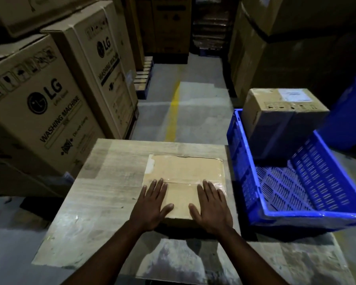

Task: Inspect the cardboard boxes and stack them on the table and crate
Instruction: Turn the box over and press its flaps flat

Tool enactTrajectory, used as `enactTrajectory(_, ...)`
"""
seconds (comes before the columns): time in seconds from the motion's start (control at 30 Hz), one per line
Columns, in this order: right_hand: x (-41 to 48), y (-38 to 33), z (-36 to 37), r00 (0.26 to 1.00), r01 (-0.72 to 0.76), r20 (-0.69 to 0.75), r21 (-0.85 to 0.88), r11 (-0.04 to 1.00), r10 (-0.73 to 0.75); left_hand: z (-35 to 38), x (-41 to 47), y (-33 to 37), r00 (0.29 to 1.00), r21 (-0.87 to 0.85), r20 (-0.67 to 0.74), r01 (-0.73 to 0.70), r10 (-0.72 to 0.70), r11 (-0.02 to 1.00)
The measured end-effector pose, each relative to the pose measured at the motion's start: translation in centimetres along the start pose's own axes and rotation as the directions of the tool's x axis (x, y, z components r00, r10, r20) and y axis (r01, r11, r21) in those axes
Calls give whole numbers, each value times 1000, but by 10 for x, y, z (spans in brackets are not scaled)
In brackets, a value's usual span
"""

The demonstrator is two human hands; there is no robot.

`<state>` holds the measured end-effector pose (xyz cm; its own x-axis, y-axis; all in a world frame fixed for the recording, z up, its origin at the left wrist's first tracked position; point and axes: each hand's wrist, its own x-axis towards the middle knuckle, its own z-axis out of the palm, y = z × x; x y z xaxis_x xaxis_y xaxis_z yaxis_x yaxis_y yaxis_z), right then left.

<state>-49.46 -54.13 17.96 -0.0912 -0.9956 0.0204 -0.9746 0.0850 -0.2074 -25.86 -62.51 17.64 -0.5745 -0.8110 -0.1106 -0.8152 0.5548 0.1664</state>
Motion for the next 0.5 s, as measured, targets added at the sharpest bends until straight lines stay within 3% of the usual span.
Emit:
enactTrajectory(0.13, 11, -2, -2, 997, 32, 75, -32, 999, -29, -4, 9, -7, 998, 34, 24, -52, 51, 998)
enactTrajectory(0.5, 46, -15, -7, 980, 47, 196, -53, 997, -36, -8, 35, -29, 1000, 3, 1, -18, 18, 1000)
